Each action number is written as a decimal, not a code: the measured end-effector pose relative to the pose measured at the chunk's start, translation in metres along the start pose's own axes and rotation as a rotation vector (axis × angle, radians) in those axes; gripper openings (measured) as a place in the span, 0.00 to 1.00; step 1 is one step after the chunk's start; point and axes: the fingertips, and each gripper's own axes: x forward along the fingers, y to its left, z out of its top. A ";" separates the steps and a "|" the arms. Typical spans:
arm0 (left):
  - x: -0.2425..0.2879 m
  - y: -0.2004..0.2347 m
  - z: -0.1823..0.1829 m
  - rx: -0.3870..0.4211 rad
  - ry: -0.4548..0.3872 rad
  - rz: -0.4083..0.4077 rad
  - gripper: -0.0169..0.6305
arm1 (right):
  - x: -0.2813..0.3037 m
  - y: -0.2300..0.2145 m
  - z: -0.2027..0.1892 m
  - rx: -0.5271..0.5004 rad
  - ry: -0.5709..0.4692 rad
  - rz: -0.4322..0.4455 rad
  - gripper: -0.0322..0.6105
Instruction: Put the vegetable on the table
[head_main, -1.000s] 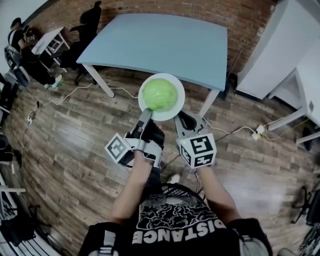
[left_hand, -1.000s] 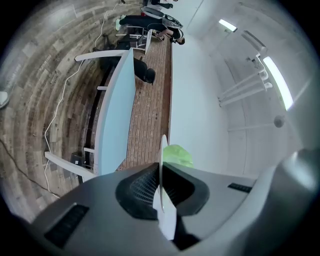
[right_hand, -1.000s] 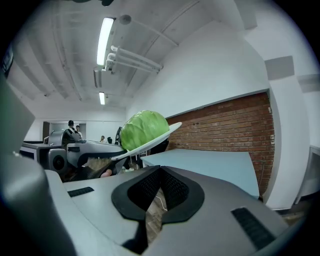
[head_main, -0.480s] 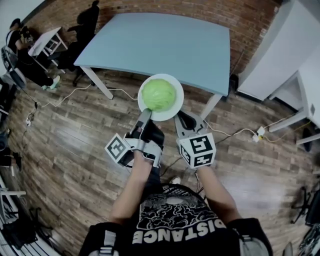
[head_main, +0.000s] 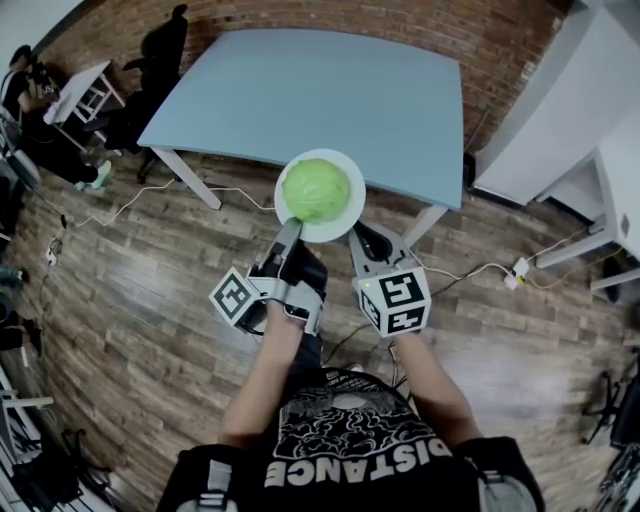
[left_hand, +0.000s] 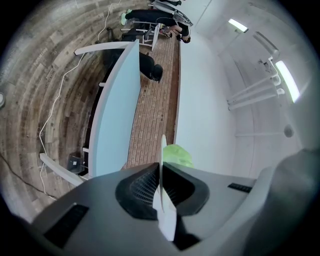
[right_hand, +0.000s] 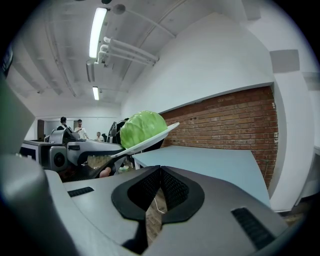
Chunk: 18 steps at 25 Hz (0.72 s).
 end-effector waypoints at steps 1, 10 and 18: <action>0.005 0.001 0.003 -0.004 0.003 0.002 0.05 | 0.005 -0.002 0.000 0.001 0.003 -0.004 0.06; 0.049 0.003 0.040 -0.025 0.032 0.017 0.05 | 0.058 -0.016 0.015 0.007 0.023 -0.033 0.06; 0.073 0.000 0.065 -0.025 0.062 -0.001 0.05 | 0.088 -0.019 0.025 -0.002 0.006 -0.059 0.06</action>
